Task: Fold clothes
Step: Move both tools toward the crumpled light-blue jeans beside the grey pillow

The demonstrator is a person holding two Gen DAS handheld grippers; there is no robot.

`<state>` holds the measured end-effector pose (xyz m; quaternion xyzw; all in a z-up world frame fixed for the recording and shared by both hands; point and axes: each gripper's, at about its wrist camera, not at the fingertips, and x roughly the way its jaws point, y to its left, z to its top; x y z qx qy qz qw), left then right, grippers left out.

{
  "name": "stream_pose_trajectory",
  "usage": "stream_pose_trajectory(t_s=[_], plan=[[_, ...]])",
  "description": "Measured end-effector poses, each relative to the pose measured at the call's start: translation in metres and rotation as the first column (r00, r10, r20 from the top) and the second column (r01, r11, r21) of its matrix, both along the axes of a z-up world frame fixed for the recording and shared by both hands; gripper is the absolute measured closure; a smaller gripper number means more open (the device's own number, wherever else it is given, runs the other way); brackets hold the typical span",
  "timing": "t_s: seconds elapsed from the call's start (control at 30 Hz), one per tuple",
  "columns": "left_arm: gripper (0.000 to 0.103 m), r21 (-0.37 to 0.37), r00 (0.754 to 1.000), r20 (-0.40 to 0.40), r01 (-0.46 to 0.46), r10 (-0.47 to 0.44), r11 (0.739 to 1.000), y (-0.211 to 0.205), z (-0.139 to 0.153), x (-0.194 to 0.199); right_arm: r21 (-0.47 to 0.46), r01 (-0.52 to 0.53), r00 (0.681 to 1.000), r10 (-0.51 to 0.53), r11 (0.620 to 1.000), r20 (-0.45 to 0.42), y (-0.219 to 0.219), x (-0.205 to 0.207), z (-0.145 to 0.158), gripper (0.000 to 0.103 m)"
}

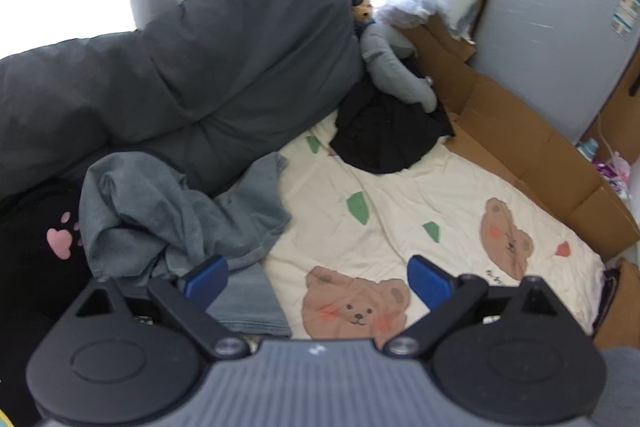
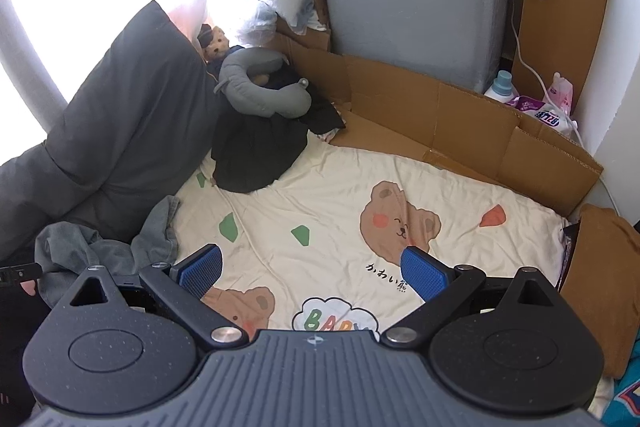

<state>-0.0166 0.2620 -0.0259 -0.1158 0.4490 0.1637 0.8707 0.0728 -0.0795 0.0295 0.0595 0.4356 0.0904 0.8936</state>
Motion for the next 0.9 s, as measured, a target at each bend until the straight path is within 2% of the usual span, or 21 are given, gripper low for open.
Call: stream_pose_trajectory(t_s=[0.1,0.2,0.33,0.53,0.7,0.9], plan=[[0.010,-0.034,1.000,-0.005,-0.031,0.030,0.999,0.009,-0.009,-0.002,0.014,0.004,1.000,-0.004,1.000,-0.005,-0.003,0.005,-0.007,0.004],[0.011,-0.020,0.999,-0.027,-0.045,0.044,0.999,0.015,-0.018,-0.005,0.026,0.011,1.000,-0.011,1.000,-0.018,-0.007,0.012,-0.018,0.004],[0.011,-0.008,0.997,-0.042,-0.070,0.069,0.998,0.027,-0.028,-0.009,0.005,-0.038,0.999,0.038,0.999,-0.032,-0.001,0.023,-0.034,0.004],[0.011,-0.030,0.989,-0.080,-0.123,0.120,0.992,0.049,-0.055,-0.009,-0.032,-0.104,0.993,0.103,0.994,-0.055,0.009,0.045,-0.052,0.004],[0.011,-0.051,0.970,-0.160,-0.191,0.181,0.980,0.070,-0.095,-0.005,-0.012,-0.125,0.991,0.124,0.992,-0.058,0.013,0.060,-0.068,0.004],[0.012,-0.103,0.936,-0.201,-0.315,0.290,0.944,0.094,-0.134,-0.008,-0.004,-0.197,0.978,0.196,0.980,-0.078,0.028,0.077,-0.089,0.004]])
